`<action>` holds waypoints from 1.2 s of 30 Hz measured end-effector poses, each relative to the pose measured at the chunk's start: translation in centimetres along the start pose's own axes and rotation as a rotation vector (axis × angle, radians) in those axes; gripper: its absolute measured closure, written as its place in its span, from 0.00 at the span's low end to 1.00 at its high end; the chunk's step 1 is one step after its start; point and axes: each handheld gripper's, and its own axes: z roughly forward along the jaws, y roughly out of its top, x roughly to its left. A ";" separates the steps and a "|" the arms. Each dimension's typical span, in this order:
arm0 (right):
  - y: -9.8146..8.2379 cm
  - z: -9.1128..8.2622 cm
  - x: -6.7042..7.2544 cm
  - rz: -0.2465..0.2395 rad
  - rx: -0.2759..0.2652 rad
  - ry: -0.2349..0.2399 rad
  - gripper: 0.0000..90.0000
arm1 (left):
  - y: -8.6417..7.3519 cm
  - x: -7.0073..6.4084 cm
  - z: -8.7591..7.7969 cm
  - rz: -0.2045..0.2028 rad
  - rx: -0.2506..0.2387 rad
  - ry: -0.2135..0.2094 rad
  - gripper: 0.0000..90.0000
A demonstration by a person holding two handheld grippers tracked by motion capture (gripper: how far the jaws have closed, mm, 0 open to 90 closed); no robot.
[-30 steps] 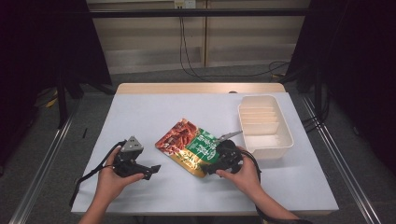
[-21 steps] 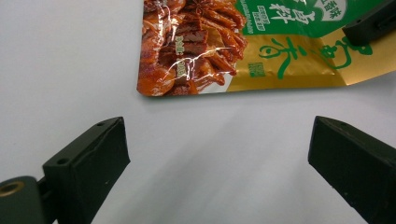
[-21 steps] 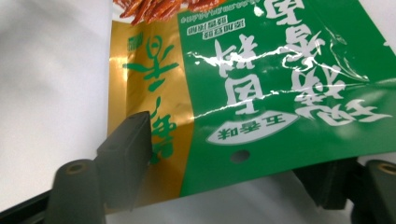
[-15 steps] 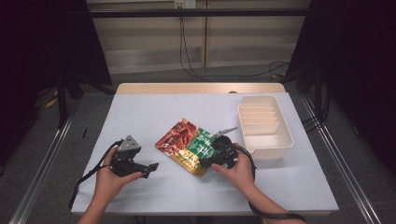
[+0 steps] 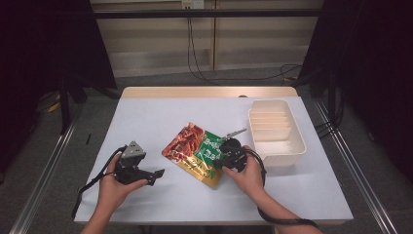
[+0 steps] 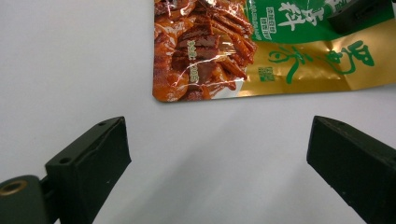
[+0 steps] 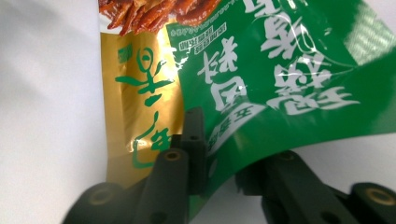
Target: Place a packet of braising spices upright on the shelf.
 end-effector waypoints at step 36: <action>7.7 -6.6 -1.0 -0.068 0.175 0.038 1.00 | -0.1 0.2 -0.6 -0.021 -0.029 0.003 0.06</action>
